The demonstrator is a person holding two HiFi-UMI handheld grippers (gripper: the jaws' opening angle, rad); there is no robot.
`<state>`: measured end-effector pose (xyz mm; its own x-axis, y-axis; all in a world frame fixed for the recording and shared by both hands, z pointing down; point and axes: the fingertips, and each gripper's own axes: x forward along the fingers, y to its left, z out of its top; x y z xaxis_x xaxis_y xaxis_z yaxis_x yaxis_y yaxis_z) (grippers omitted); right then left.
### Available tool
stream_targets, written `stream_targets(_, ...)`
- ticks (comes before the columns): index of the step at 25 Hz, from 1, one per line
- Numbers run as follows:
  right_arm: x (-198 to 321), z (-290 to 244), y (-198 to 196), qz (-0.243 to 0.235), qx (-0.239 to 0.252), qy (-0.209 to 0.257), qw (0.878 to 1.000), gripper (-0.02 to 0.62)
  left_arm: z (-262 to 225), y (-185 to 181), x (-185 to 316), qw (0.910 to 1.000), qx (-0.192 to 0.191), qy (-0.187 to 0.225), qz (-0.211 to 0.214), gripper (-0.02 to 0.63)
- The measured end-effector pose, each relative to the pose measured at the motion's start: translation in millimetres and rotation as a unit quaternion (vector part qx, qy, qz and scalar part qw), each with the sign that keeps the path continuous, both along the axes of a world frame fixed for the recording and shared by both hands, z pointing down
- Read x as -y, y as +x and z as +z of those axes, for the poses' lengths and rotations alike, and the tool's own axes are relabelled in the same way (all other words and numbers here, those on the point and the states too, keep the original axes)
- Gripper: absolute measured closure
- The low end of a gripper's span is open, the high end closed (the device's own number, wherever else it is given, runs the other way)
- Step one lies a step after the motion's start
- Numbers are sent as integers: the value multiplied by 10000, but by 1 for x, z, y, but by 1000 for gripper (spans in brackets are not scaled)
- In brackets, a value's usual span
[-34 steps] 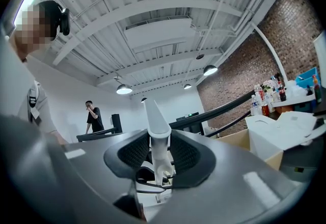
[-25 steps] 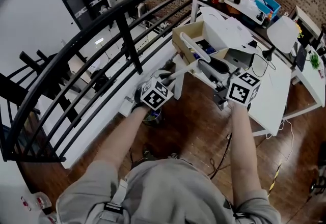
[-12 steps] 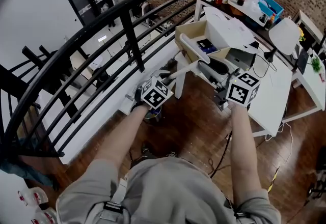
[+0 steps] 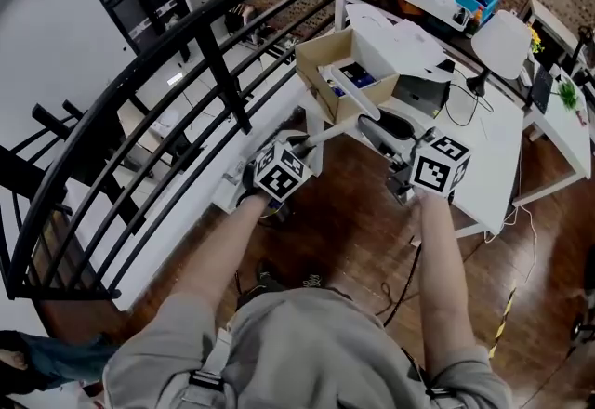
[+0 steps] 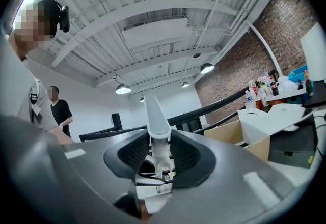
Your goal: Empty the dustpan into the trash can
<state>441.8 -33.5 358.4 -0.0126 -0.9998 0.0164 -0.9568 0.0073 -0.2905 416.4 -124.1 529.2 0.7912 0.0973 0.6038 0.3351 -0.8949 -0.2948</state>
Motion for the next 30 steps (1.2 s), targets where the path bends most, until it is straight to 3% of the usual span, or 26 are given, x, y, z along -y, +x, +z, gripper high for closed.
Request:
stream_targets(7, 60, -32, -31, -719, -360, 229, 9965, 474, -24, -29, 51, 9981, -163, 99, -593, 503)
stream_targets(15, 161, -77, -130, -1794, -712, 506, 9799, 474, -64, -132, 144, 9853, -512, 98, -1628, 506)
stream_targets(21, 230, -91, -214, -2497, -721, 676, 9633, 474, -73, -218, 201, 9709, -655, 34, -2305, 508)
stream_targets(30, 315, -67, -348, -3283, -845, 413, 9399, 474, -38, -336, 262, 9410, -652, -422, -3293, 508)
